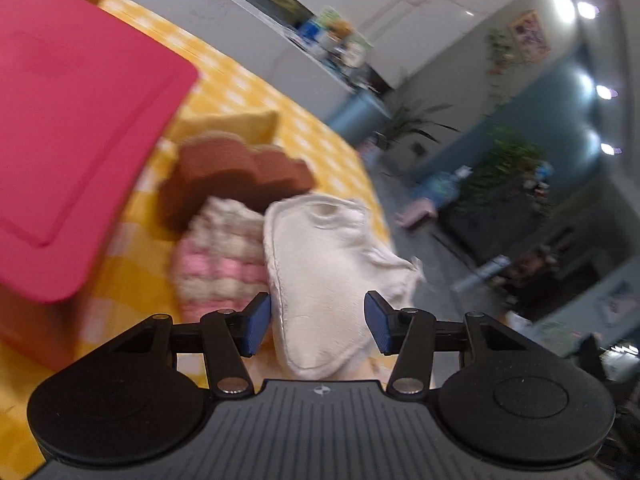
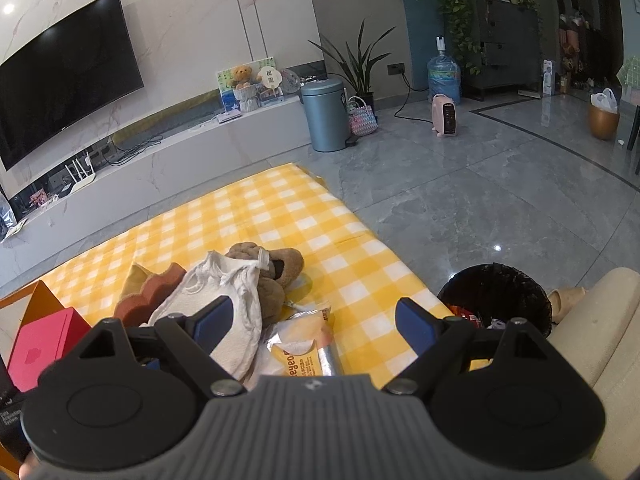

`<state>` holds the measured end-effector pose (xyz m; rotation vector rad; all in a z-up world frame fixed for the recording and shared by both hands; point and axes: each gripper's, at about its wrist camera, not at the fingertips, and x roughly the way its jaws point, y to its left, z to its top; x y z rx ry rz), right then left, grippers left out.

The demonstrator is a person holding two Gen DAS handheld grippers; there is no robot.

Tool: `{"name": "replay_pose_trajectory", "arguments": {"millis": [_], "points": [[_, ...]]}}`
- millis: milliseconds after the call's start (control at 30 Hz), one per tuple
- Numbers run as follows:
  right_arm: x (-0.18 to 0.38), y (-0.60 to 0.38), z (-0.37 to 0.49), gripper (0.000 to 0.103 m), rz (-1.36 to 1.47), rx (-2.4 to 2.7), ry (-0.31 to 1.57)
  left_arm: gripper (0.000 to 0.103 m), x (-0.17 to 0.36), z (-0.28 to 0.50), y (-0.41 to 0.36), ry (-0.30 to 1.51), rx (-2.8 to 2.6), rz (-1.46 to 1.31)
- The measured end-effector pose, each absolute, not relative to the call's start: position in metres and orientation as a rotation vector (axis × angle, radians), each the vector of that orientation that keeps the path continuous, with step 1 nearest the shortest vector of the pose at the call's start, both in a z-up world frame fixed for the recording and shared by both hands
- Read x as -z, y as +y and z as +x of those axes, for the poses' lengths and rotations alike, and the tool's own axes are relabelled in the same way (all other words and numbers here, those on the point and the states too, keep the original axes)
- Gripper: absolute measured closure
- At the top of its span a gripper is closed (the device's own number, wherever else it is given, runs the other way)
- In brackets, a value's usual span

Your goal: Organize soft objects

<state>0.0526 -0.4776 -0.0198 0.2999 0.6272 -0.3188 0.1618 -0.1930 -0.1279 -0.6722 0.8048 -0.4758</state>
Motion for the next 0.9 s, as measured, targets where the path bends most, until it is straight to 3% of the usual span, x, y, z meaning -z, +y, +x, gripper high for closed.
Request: {"name": "replay_pose_trajectory", "arguments": {"millis": [167,367,467,533,600,767,900], "points": [[0.021,-0.479,0.052,0.016,0.309,0.314,0.627,0.042,0.135,0.174,-0.193,0.778,0.568,-0.736],[0.023,-0.482,0.051,0.016,0.324,0.319,0.630,0.039,0.146,0.189,-0.213,0.827,0.523,-0.626],[0.023,-0.481,0.052,0.017,0.314,0.313,0.630,0.055,0.146,0.186,-0.221,0.798,0.516,-0.531],[0.023,-0.479,0.052,0.017,0.303,0.308,0.631,0.085,0.143,0.182,-0.223,0.777,0.517,-0.507],[0.024,-0.478,0.052,0.017,0.291,0.307,0.634,0.098,0.138,0.178,-0.224,0.757,0.504,-0.480],[0.029,-0.478,0.055,0.022,0.264,0.310,0.656,0.099,0.107,0.157,-0.209,0.712,0.567,-0.481],[0.032,-0.479,0.057,0.022,0.262,0.310,0.679,0.099,0.070,0.142,-0.209,0.698,0.579,-0.314]]}}
